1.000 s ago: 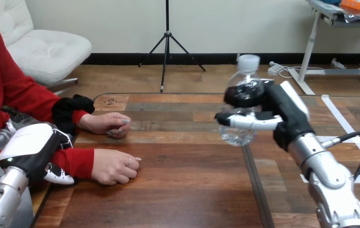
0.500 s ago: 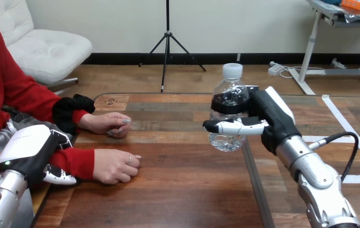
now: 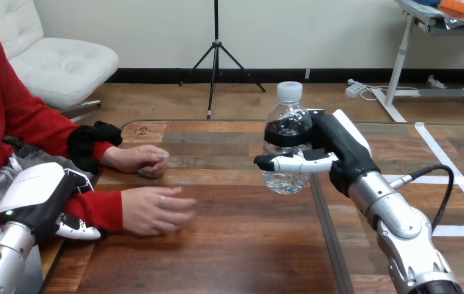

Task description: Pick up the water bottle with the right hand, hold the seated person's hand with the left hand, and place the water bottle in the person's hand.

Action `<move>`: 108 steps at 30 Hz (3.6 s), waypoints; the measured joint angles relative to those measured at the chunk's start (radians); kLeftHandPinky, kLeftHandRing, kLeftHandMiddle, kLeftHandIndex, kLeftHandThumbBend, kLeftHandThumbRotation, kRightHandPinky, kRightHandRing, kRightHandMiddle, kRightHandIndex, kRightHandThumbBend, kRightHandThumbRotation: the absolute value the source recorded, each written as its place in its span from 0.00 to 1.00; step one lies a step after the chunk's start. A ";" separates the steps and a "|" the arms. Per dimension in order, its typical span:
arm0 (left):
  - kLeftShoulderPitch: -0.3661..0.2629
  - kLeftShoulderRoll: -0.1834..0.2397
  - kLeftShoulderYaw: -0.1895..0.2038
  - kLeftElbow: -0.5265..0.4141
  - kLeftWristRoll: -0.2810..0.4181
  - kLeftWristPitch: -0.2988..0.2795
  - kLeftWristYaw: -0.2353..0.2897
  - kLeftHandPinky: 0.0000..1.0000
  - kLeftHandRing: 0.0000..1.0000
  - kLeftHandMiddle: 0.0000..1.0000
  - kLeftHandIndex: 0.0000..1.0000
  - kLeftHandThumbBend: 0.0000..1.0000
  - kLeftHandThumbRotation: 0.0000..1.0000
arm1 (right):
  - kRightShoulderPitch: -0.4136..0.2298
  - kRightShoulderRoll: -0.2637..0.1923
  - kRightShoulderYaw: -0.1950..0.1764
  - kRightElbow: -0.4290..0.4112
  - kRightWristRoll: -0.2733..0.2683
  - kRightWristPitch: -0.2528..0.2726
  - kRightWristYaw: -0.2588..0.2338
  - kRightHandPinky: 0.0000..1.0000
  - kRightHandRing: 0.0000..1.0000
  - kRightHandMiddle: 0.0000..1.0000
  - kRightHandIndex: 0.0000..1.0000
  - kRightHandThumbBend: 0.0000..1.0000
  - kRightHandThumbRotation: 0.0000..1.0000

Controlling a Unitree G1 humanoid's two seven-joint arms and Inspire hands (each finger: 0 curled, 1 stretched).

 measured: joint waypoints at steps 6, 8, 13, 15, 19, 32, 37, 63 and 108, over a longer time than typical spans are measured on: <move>0.000 -0.004 0.000 0.000 0.000 -0.011 0.006 0.27 0.34 0.42 0.45 0.77 0.24 | -0.021 0.014 0.009 0.032 -0.002 -0.030 0.001 0.28 0.35 0.44 0.45 0.88 0.00; 0.000 -0.005 0.001 0.000 -0.001 -0.015 0.010 0.27 0.34 0.42 0.45 0.77 0.24 | -0.029 0.018 0.013 0.045 -0.003 -0.038 0.003 0.28 0.35 0.44 0.45 0.89 0.00; 0.000 -0.008 0.011 0.000 -0.007 -0.026 0.010 0.29 0.35 0.43 0.46 0.78 0.24 | -0.050 0.031 0.024 0.078 -0.007 -0.054 0.006 0.28 0.35 0.45 0.45 0.89 0.00; 0.000 -0.008 0.015 0.000 -0.010 -0.028 0.010 0.29 0.36 0.44 0.46 0.78 0.24 | -0.058 0.038 0.026 0.092 -0.008 -0.058 0.007 0.28 0.35 0.45 0.45 0.89 0.00; 0.000 -0.010 0.020 0.000 -0.014 -0.030 0.010 0.30 0.36 0.44 0.47 0.78 0.23 | -0.078 0.054 0.030 0.124 -0.010 -0.068 0.009 0.28 0.35 0.45 0.46 0.89 0.00; 0.001 -0.022 0.037 0.000 -0.040 -0.030 0.017 0.30 0.36 0.44 0.47 0.80 0.22 | -0.131 0.107 0.067 0.208 -0.038 -0.094 0.011 0.27 0.34 0.44 0.45 0.91 0.00; 0.001 -0.026 0.039 0.000 -0.041 -0.033 0.025 0.29 0.36 0.44 0.46 0.79 0.23 | -0.149 0.138 0.080 0.234 -0.047 -0.097 0.011 0.27 0.34 0.44 0.45 0.90 0.00; 0.008 -0.029 0.044 -0.001 -0.056 -0.063 0.038 0.29 0.35 0.44 0.46 0.81 0.24 | -0.193 0.284 0.148 0.361 -0.119 -0.162 -0.021 0.32 0.39 0.46 0.46 0.93 0.00; 0.059 -0.026 0.049 -0.028 -0.055 -0.121 0.108 0.31 0.38 0.46 0.49 0.77 0.25 | -0.192 0.292 0.178 0.444 -0.109 -0.258 0.041 0.32 0.38 0.46 0.47 0.91 0.00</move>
